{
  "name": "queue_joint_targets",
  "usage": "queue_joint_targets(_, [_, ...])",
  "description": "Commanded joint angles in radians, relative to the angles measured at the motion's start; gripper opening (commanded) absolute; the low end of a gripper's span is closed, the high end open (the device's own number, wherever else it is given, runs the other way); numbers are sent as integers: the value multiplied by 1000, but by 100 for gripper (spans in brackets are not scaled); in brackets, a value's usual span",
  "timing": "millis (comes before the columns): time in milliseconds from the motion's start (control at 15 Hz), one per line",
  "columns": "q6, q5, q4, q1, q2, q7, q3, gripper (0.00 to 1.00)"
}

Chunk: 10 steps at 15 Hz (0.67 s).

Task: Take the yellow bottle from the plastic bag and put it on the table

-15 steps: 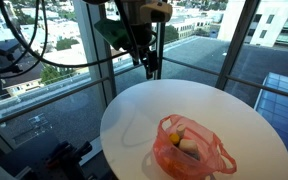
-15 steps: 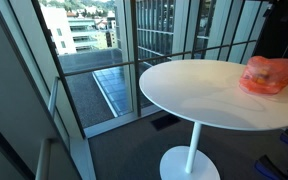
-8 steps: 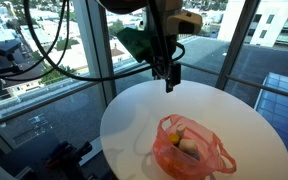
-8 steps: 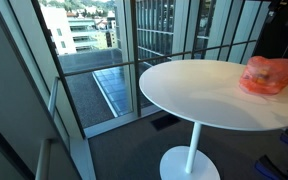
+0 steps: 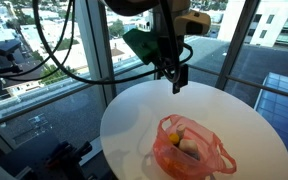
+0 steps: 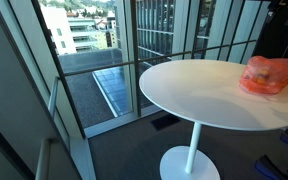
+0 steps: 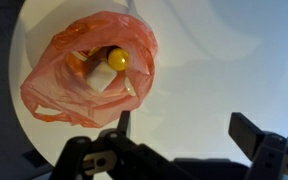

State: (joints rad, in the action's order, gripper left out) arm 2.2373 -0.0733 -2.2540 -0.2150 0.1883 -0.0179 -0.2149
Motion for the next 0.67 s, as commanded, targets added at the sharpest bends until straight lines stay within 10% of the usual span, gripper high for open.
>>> queue_joint_targets(0, [74, -16, 19, -16, -49, 27, -33, 100])
queue_joint_targets(600, [70, -104, 66, -50, -180, 242, -108, 100])
